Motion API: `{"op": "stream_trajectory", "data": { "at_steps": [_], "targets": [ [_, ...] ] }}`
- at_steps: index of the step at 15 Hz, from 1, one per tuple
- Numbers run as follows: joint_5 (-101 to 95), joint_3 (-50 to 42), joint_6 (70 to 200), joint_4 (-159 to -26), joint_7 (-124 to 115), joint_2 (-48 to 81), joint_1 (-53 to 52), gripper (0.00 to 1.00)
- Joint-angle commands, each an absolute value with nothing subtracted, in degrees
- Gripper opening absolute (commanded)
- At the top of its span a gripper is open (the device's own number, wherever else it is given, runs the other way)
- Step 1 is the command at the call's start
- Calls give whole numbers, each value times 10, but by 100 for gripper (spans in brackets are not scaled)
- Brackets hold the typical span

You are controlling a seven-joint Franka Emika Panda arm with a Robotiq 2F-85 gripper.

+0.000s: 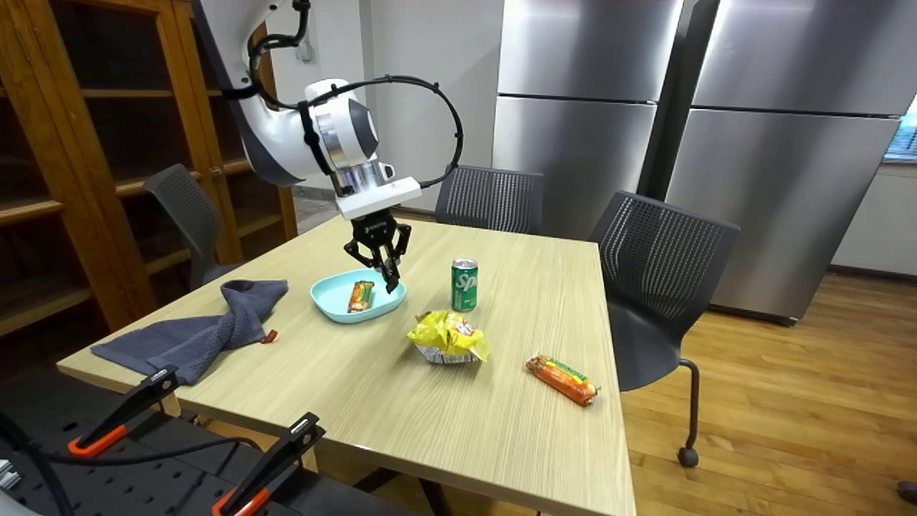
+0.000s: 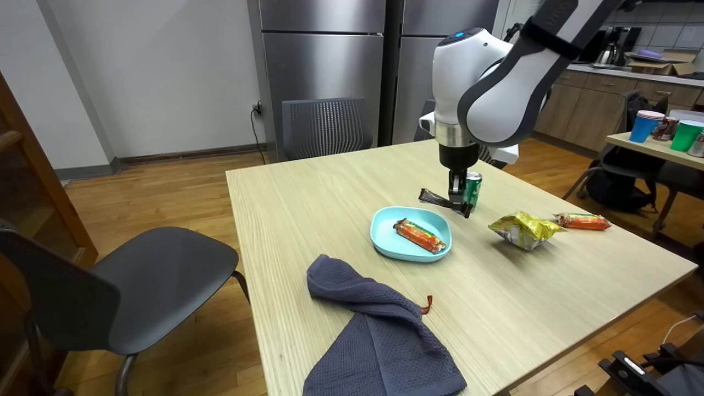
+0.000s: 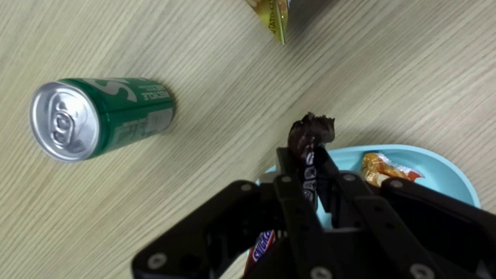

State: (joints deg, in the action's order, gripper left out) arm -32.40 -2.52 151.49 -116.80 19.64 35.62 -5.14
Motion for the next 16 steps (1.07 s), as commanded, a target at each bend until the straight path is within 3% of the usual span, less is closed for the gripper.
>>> {"op": "stream_trajectory", "data": {
  "at_steps": [1, 16],
  "targets": [
    [-319, -5, 1509, -1179, 213, 340, -49, 4],
    [-326, -9, 1512, -1116, 191, 412, -74, 4]
  ]
}}
